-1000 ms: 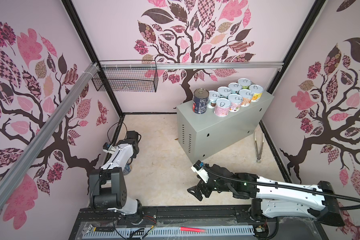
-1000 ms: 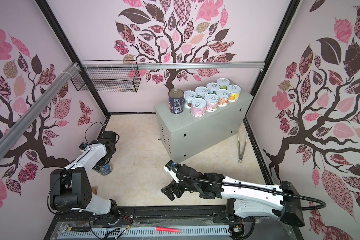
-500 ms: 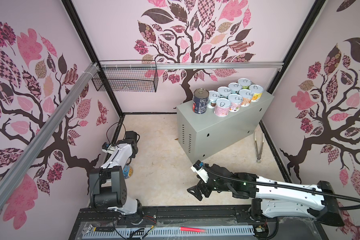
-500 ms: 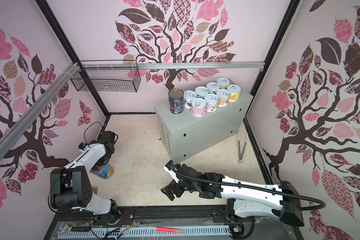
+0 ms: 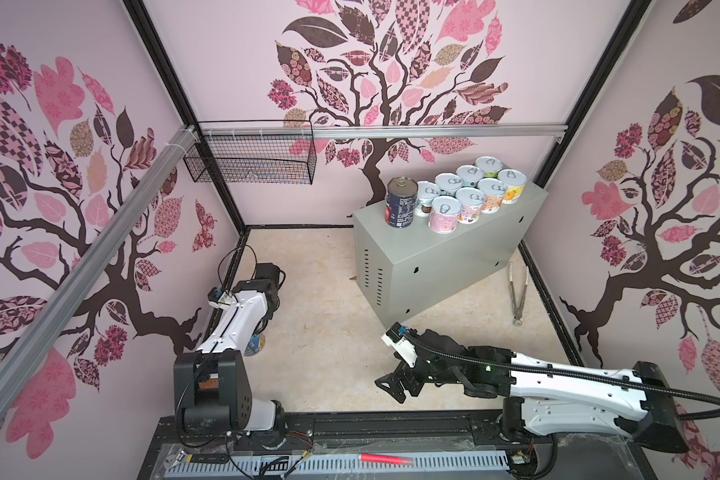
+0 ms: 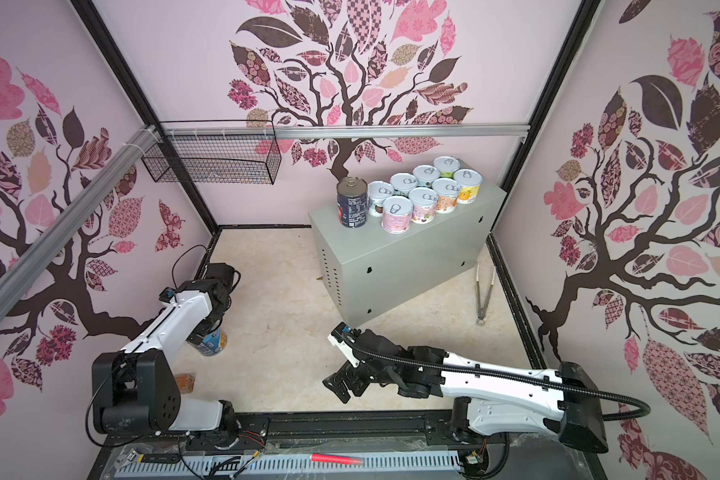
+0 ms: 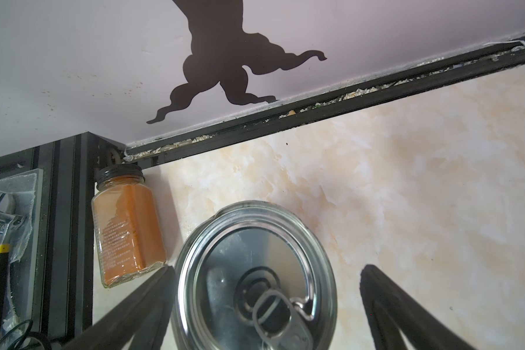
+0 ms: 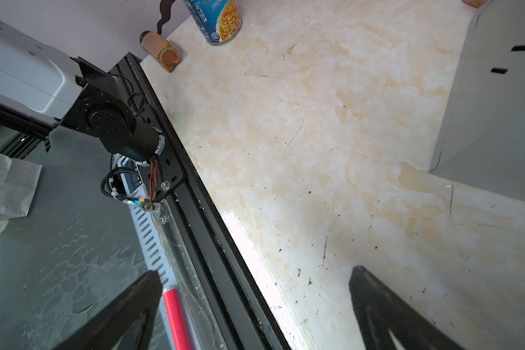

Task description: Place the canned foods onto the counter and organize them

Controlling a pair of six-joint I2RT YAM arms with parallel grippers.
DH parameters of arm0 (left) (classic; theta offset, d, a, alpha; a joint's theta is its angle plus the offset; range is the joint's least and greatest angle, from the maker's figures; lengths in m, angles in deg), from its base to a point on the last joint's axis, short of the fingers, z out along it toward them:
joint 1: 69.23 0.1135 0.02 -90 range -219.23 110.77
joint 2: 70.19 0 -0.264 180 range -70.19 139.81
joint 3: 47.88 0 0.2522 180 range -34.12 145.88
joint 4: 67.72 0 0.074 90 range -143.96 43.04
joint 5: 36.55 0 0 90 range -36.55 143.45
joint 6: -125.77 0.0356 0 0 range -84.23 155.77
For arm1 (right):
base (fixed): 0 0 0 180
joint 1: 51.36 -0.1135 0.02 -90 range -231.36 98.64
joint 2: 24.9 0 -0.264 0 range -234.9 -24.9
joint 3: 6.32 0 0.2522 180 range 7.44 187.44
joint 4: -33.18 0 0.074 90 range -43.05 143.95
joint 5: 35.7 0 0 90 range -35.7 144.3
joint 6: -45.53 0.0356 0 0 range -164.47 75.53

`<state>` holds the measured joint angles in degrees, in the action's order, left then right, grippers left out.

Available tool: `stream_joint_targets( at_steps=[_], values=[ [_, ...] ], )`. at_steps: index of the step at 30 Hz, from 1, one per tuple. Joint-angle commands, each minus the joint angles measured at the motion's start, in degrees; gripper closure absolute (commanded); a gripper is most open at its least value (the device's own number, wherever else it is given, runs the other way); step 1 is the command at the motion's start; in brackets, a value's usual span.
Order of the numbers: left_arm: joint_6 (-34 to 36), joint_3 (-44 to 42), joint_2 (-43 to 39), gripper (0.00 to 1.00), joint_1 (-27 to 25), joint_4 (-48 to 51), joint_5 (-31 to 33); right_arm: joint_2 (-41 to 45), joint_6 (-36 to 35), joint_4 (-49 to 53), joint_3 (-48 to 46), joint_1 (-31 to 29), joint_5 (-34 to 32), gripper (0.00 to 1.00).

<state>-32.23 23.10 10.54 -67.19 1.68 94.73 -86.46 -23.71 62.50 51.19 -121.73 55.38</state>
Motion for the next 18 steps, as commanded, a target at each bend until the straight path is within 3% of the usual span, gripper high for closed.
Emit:
stream_joint_targets(
  at_steps=[1, 8, 18],
  values=[
    [-1.49, -0.46, -0.66, 0.02, -0.05, 2.28, -0.05, 1.61, 0.67, 0.32, -1.0, 0.23, 0.19, 0.0],
    [-2.49, -2.21, -0.76, 0.02, -0.04, 3.38, -0.11, 2.22, 1.13, 0.67, -2.5, 0.23, -0.38, 0.0],
    [2.1, -5.1, -1.07, 0.02, 3.62, -2.82, -6.49, 2.6, 2.26, 0.8, -3.27, 0.23, -0.38, 0.0]
  ],
)
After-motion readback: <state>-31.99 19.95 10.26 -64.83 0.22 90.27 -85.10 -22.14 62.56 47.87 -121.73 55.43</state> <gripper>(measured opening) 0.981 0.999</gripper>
